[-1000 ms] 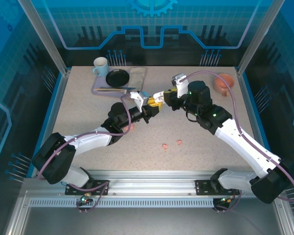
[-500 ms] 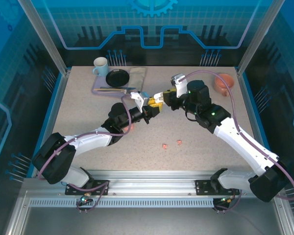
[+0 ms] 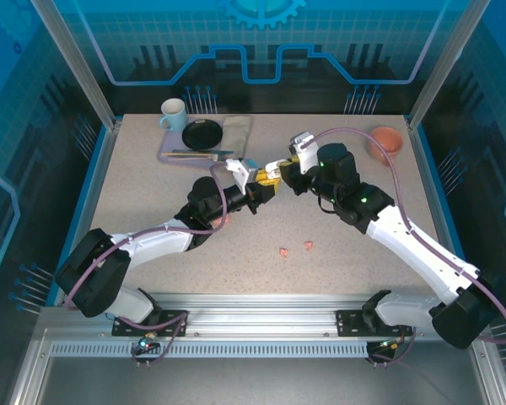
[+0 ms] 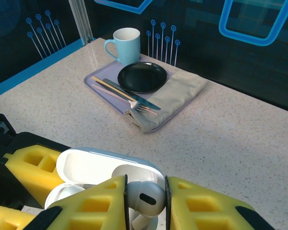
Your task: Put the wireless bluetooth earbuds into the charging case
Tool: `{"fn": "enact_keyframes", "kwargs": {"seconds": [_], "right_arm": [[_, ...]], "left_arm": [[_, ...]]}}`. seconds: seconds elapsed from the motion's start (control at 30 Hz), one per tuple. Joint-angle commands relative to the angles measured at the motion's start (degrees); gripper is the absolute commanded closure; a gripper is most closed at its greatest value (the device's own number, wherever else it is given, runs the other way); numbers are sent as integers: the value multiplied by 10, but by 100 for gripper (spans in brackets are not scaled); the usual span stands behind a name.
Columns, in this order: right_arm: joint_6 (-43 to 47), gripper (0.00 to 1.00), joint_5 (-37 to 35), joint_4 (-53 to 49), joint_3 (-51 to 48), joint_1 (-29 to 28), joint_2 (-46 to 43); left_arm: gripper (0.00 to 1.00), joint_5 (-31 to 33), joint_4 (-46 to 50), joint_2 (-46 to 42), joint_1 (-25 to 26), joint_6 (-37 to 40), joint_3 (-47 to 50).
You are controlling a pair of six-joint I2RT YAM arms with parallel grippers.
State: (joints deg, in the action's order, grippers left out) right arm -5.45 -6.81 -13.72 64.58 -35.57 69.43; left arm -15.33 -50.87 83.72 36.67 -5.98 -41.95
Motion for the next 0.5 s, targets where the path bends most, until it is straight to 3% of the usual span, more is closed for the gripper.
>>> {"fn": "enact_keyframes", "kwargs": {"seconds": [0.0, 0.47], "right_arm": [[22, 76, -15, 0, -12, -16, -13], [42, 72, -42, 10, -16, -53, -18]], "left_arm": [[100, -3, -29, -5, 5, -3, -27], [100, -2, -30, 2, 6, -3, -30]]}}
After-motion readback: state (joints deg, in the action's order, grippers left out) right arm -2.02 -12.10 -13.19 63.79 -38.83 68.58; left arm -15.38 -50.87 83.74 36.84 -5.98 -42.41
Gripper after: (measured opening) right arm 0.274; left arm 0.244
